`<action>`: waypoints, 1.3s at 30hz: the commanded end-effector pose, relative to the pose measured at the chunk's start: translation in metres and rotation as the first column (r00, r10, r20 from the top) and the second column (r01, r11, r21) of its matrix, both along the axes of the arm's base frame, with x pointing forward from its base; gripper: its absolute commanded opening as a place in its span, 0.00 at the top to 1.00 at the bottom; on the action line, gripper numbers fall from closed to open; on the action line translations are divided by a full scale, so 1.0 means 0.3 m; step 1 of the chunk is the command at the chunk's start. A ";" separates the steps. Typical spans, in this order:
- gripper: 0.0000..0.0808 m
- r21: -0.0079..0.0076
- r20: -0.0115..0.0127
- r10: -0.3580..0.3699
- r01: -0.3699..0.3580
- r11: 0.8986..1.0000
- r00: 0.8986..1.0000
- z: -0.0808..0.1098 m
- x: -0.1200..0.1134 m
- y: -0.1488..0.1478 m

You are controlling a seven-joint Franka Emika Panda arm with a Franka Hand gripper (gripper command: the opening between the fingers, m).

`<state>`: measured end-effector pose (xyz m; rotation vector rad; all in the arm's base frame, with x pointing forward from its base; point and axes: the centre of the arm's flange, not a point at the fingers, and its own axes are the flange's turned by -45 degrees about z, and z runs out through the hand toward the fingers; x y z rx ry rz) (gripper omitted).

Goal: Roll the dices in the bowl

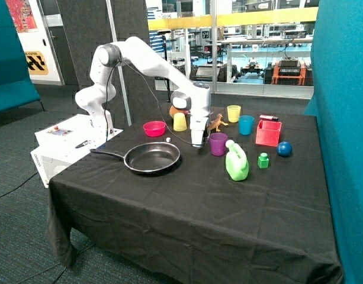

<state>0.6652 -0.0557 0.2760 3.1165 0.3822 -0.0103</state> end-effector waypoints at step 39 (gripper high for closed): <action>1.00 0.003 0.006 0.027 -0.027 1.000 1.000 -0.025 -0.023 0.085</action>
